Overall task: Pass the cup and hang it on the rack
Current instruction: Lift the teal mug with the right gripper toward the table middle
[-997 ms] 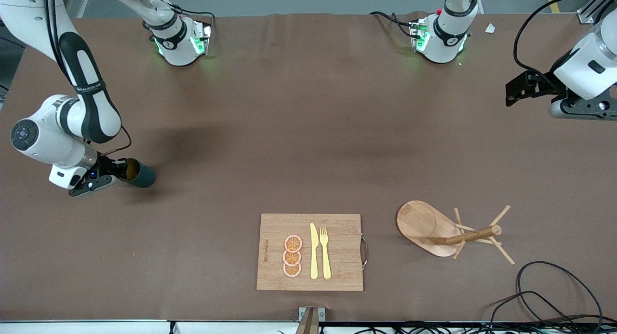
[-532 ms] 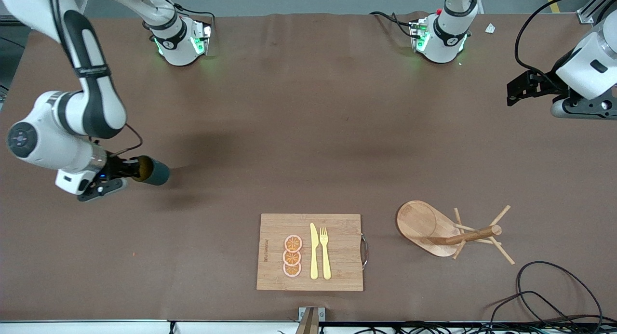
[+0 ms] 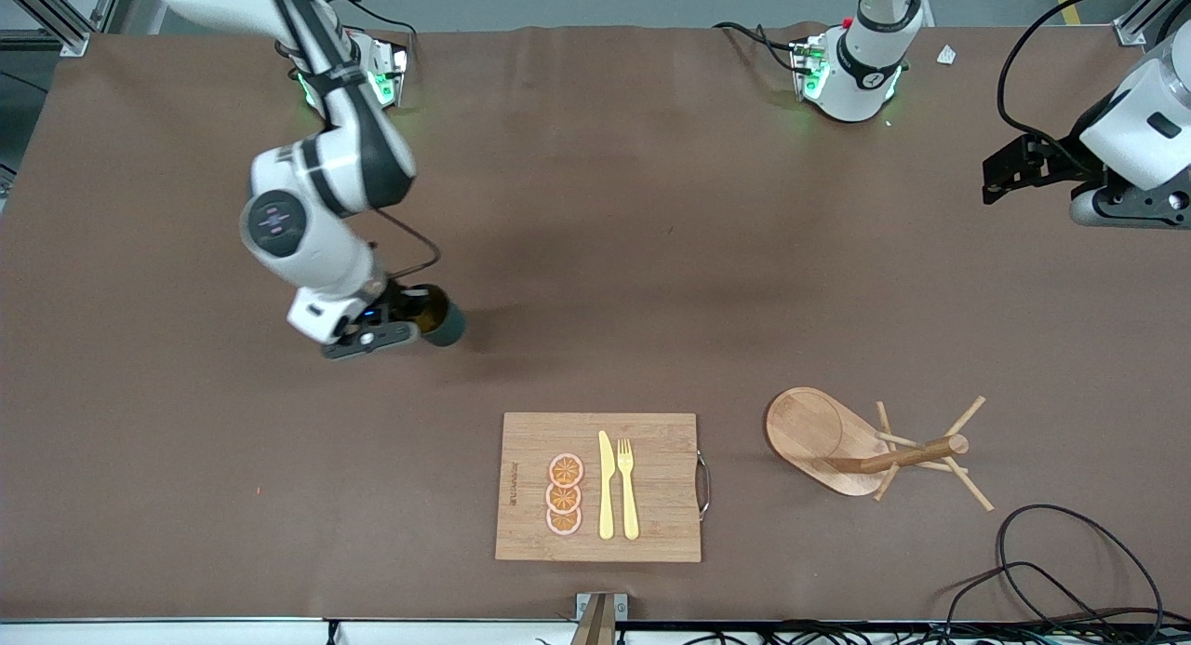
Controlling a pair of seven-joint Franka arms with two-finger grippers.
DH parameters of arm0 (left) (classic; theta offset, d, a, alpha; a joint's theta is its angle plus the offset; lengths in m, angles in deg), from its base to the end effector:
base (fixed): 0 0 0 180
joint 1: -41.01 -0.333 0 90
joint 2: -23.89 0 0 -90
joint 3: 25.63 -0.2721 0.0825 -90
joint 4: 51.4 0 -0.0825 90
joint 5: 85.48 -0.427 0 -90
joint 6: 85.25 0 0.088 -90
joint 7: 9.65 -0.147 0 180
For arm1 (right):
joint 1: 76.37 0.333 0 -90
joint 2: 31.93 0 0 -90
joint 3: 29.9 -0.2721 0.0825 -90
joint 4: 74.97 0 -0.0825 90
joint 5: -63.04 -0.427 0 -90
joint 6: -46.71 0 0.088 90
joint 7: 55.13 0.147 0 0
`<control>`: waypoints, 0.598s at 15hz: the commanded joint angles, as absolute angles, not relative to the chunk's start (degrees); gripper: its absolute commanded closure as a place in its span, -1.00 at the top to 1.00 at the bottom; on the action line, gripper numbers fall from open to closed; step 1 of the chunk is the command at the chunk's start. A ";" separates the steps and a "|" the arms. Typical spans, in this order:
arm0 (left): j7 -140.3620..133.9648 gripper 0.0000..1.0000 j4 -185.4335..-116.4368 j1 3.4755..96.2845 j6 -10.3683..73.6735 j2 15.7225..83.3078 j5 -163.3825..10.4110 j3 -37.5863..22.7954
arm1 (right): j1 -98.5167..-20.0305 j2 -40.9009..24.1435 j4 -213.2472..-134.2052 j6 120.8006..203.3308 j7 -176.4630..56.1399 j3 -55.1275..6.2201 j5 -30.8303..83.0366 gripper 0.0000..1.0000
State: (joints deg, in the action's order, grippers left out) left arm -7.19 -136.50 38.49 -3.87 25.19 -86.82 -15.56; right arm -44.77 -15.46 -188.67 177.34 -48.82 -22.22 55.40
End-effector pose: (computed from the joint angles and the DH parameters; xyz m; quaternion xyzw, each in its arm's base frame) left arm 0.5799 -0.0722 0.5584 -0.9981 0.0432 0.0426 0.0134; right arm 0.5693 0.2592 0.2136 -0.9931 -0.1130 0.0026 0.0323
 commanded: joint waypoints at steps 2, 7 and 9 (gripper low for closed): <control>-6.66 1.00 -135.68 38.63 -4.92 25.30 -87.94 -15.17 | -36.23 -7.69 -182.66 180.83 -38.12 -21.38 54.86 -1.00; -6.75 1.00 -135.60 38.55 -4.74 25.39 -87.76 -15.17 | -29.97 1.72 -172.80 180.74 -28.77 -21.38 54.95 -1.00; -6.92 1.00 -135.60 38.46 -4.74 25.13 -87.76 -15.26 | -28.13 4.18 -170.08 180.74 -27.80 -21.38 54.78 -1.00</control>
State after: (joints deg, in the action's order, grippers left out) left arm -7.19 -136.50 38.57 -3.98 25.27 -86.81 -15.42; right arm -29.85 1.19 -174.34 181.50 -29.51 -22.13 55.40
